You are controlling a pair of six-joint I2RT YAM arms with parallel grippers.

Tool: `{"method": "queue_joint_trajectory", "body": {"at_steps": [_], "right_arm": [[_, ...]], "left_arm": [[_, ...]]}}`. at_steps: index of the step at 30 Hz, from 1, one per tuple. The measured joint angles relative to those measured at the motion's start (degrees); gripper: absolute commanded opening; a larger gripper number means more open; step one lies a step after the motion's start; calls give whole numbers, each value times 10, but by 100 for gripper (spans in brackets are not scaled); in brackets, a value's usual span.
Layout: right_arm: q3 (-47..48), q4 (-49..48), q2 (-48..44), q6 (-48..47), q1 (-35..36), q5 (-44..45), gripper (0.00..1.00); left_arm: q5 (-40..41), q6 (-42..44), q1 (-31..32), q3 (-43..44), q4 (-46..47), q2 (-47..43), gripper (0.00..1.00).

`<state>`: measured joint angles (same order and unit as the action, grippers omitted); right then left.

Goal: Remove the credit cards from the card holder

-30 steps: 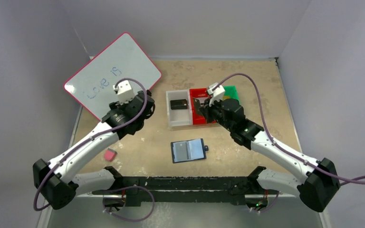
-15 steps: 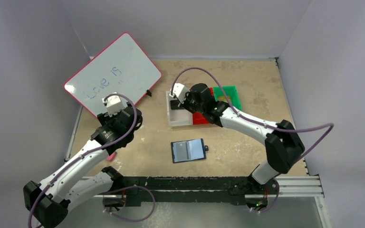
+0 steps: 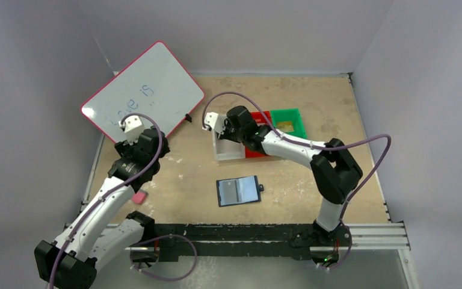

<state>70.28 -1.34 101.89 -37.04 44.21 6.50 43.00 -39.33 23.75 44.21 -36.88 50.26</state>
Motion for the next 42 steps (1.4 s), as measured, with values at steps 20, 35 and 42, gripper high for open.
{"method": "queue_joint_trajectory", "body": {"at_steps": [20,35,42], "right_arm": [[72,-7,124,-143,1,40,7],[75,-12,145,-175,0,43,14],[76,-6,145,-176,0,35,26]], "left_arm": [[76,-5,0,2,-17,-16,89],[80,-5,0,4,-18,1,88],[80,-5,0,4,-18,2,88]]}}
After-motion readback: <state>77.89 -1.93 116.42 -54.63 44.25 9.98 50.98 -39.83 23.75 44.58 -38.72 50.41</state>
